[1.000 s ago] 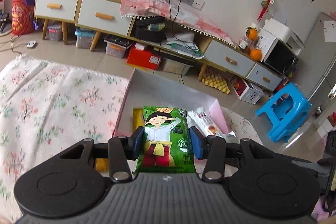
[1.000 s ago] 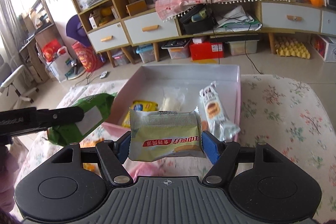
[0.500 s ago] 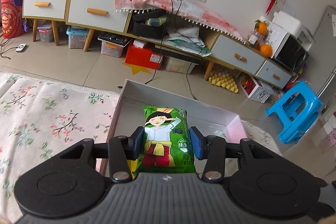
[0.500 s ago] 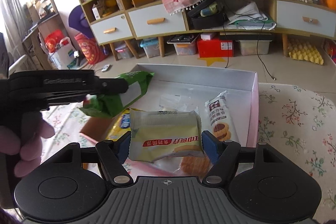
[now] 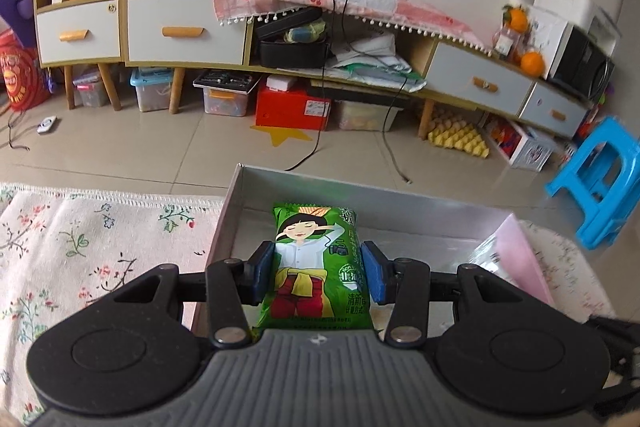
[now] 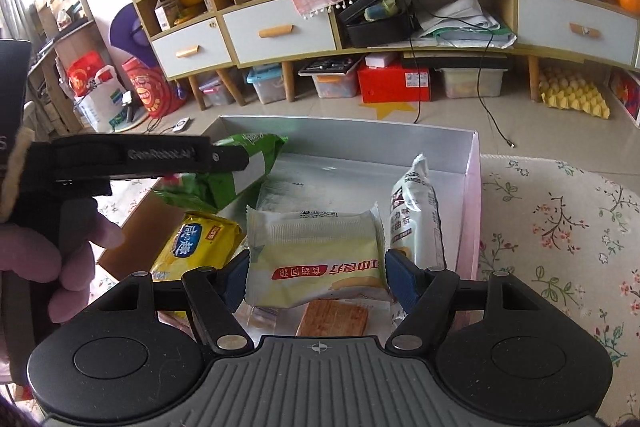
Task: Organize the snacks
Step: 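Carry both held packets over the pink box and open both grippers, then withdraw both open grippers from the box toward the snack pile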
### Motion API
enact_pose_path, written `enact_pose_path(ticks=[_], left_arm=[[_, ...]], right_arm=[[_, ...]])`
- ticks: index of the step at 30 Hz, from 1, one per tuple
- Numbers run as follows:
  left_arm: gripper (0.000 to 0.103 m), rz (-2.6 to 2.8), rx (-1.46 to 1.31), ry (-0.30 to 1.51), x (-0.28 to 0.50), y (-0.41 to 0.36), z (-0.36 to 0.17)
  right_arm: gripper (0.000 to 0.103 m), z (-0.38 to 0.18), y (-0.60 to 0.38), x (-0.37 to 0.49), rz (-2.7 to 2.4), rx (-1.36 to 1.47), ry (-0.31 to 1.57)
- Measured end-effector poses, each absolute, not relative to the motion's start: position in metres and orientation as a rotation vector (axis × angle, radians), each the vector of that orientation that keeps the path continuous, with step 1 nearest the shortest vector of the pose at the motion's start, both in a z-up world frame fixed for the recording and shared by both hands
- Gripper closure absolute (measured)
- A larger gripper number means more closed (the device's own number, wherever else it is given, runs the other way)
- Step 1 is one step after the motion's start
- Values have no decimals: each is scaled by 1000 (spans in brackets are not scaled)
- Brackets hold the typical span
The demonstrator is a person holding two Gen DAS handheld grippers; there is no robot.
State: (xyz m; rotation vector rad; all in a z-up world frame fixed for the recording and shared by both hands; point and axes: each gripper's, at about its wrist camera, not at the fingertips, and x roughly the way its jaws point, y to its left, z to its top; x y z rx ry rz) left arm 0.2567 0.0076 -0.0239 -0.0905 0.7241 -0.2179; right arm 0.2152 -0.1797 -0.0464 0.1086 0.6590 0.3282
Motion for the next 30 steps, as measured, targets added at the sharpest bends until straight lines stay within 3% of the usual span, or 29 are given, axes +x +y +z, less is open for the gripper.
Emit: enact_pose_path(ticks=[9,11,17,21,30], left_arm=[[57,-231,-76,720,257,6,-25],[48,-246,-95,723,256,8,-22],[32,-267,-77,726,250,4,-14],[25,-270,-89,729,243,5,-8],[10,-285,-122,722,213,10,11]], right_arm=[[25,-45,-182,218,339,120,649],[24,-44,-182,218,344,131,657],[19,-36,-180,210,348,141,662],[13,-25,-182,199,351,135,655],[12,4,-186,165,352,134,633]])
